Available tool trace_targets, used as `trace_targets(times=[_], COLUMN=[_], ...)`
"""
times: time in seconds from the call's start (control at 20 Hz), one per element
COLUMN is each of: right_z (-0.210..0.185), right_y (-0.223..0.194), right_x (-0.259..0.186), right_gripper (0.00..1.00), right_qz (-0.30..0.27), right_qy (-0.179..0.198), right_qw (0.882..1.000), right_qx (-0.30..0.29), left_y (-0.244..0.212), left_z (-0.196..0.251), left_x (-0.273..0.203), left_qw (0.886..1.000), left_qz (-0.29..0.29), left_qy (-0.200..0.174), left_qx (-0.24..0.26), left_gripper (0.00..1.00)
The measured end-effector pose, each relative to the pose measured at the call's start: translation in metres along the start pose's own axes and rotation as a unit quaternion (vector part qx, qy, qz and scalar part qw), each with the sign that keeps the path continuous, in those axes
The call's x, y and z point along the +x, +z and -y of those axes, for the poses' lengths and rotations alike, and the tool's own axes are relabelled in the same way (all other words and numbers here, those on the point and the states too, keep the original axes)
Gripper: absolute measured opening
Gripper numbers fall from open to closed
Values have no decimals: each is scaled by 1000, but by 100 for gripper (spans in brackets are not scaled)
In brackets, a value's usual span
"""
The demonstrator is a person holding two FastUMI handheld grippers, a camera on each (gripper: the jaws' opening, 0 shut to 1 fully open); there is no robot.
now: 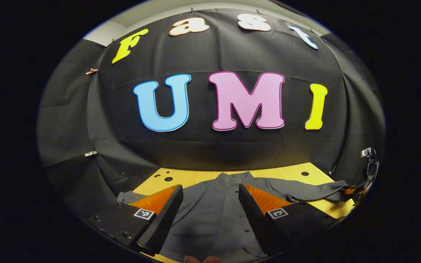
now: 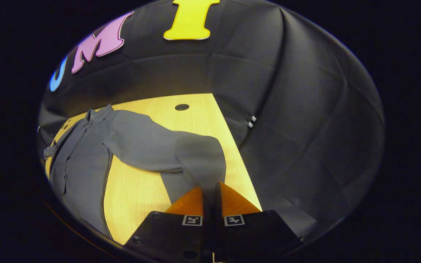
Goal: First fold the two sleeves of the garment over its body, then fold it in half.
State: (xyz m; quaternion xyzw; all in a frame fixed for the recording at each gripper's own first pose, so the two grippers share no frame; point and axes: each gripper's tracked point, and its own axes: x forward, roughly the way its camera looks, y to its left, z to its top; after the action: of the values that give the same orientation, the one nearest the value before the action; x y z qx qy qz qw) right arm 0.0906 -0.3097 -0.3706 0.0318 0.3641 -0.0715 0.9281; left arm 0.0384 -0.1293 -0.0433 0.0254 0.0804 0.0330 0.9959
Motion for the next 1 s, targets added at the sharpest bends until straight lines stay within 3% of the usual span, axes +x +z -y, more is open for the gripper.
trace_targets(times=[0.3, 0.55, 1.0], right_z=[-11, -40, -130], right_y=[23, 46, 114], right_x=[-58, -102, -150], right_gripper=[7, 7, 7], right_qz=[51, 80, 143], right_qy=[-66, -94, -91], right_qw=[996, 991, 985], right_qx=[-33, -42, -16], left_y=[-3, -2, -9], left_z=[-28, -62, -134], left_x=[3, 8, 15], left_qw=[1000, 999, 999], left_qz=[3, 7, 19], left_qy=[-28, -38, -26], left_qx=[-9, -19, -24], left_gripper=[96, 96, 96])
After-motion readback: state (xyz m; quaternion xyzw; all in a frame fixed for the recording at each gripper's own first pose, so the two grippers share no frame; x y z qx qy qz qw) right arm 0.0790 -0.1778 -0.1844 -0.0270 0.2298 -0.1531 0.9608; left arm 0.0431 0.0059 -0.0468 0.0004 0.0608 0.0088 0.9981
